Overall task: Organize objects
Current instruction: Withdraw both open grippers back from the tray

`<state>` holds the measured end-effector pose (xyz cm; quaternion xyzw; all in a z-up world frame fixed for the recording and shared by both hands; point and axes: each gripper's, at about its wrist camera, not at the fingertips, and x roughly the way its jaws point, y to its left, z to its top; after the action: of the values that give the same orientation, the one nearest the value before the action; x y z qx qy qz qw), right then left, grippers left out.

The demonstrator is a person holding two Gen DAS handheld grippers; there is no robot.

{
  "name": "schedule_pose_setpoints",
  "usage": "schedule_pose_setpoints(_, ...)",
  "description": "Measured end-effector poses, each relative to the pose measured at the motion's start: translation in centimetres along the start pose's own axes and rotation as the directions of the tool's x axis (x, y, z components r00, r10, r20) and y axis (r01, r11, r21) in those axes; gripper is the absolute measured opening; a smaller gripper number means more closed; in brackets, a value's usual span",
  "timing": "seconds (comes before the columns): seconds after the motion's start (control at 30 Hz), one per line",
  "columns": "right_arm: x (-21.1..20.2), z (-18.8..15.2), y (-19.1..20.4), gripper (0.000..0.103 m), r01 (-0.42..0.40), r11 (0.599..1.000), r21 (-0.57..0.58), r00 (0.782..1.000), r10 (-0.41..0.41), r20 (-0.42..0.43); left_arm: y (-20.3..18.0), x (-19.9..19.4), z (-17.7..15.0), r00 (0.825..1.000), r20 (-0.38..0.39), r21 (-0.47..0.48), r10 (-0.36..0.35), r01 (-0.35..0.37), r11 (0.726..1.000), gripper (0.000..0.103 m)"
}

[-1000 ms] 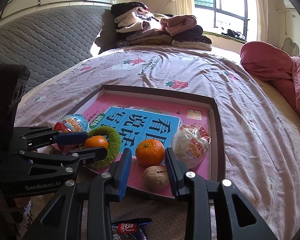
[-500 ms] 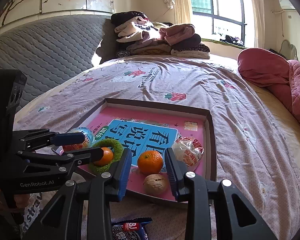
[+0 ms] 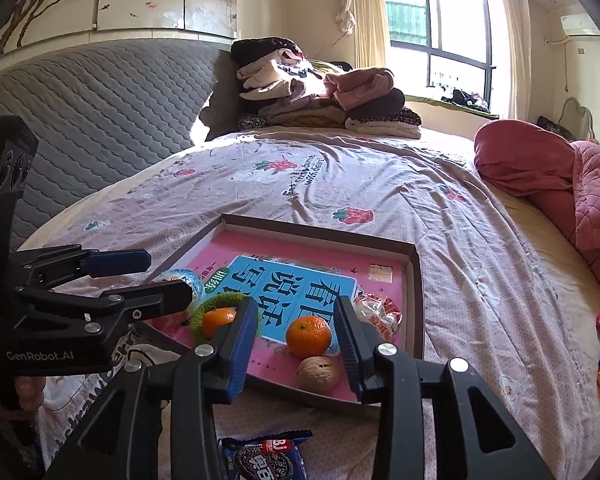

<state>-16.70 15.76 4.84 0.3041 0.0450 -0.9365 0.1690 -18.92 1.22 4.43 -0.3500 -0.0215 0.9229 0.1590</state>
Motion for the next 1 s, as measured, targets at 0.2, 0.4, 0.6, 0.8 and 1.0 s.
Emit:
schedule_pose_setpoints(0.2,-0.6,0.1,0.1,0.043,0.006,1.0,0.004,1.0,-0.006,0.004,-0.2,-1.4,0.1,1.0,0.016,-0.004,0.013,-0.013,1.0,0.069)
schedule_pose_setpoints(0.4,-1.6,0.4,0.1,0.044,0.001,1.0,0.008,1.0,-0.001,0.027,-0.6,-3.1,0.2,0.999,0.047,-0.001,0.023,-0.023,1.0,0.069)
schedule_pose_setpoints(0.6,-2.7,0.8,0.3,0.047,0.006,1.0,0.001,0.999,-0.006,0.054,-1.4,-4.3,0.0,0.996,0.073,0.033,0.056,-0.059,0.998,0.069)
schedule_pose_setpoints(0.8,-3.8,0.9,0.5,0.048,-0.004,1.0,0.001,0.998,0.004,0.065,-1.8,-5.0,-0.2,0.992,0.09,0.047,0.088,-0.092,0.995,0.069)
schedule_pose_setpoints(1.0,-4.8,0.8,0.7,0.049,-0.009,1.0,0.005,0.997,0.009,0.08,-1.8,-5.8,-0.6,0.989,0.095,0.028,0.113,-0.116,0.993,0.072)
